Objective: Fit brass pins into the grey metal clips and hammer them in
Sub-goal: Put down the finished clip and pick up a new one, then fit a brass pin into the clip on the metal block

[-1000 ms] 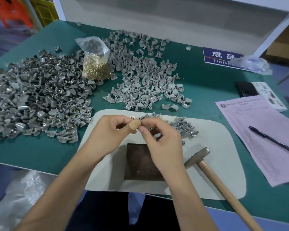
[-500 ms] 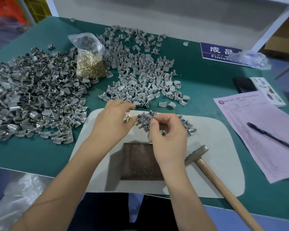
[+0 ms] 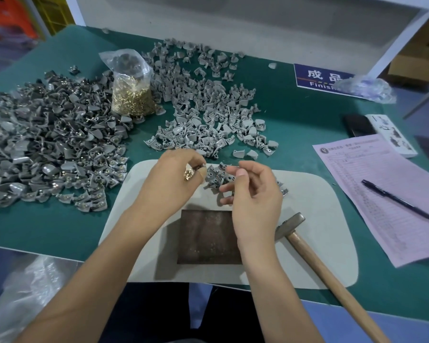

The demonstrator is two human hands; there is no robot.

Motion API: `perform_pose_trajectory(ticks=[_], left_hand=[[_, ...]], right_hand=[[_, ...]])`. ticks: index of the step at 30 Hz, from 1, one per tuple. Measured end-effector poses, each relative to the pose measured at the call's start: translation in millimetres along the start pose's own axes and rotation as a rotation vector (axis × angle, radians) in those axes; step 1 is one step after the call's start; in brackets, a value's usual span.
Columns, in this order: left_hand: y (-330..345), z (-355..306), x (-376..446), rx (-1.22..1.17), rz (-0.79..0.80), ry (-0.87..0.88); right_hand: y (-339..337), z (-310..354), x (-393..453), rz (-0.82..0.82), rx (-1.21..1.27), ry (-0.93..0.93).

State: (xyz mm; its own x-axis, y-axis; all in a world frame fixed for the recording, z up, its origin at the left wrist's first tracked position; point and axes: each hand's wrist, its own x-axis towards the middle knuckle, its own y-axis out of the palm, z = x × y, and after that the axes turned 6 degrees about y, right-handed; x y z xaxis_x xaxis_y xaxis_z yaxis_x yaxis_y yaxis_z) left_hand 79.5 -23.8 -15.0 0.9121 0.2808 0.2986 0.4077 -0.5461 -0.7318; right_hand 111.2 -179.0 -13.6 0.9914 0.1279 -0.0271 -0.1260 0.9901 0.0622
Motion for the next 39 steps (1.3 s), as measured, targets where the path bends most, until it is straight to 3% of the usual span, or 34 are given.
perform_pose_trajectory(ticks=[7,10,13,16,20,22,28,39], left_hand=[[-14,-18,-27,-0.222,-0.055,0.058],[-18,-28,-39,-0.395,-0.046,0.012],[-20,-33,-55,-0.545,0.022,-0.07],[-16,-34,-70,-0.403,0.084,-0.067],[-17,-37,-80,-0.218,0.121,-0.07],[-19,-41,-82,-0.103,0.12,-0.034],[-20,-49,-87,-0.097,0.175,0.056],[-20,-45,-91,-0.022,0.136,0.075]], right_hand=[[2,0,-4,0.053,-0.075,-0.066],[-3,5,-4,0.003,-0.064,-0.101],[-16,7,-9,-0.039,0.022,-0.007],[-38,9,-23,0.007,-0.035,0.015],[-61,8,-43,0.121,-0.498,-0.265],[-63,5,-51,0.129,-0.604,-0.293],[-63,-5,-60,0.194,-0.549,-0.161],[-61,-9,-64,0.195,-0.552,-0.18]])
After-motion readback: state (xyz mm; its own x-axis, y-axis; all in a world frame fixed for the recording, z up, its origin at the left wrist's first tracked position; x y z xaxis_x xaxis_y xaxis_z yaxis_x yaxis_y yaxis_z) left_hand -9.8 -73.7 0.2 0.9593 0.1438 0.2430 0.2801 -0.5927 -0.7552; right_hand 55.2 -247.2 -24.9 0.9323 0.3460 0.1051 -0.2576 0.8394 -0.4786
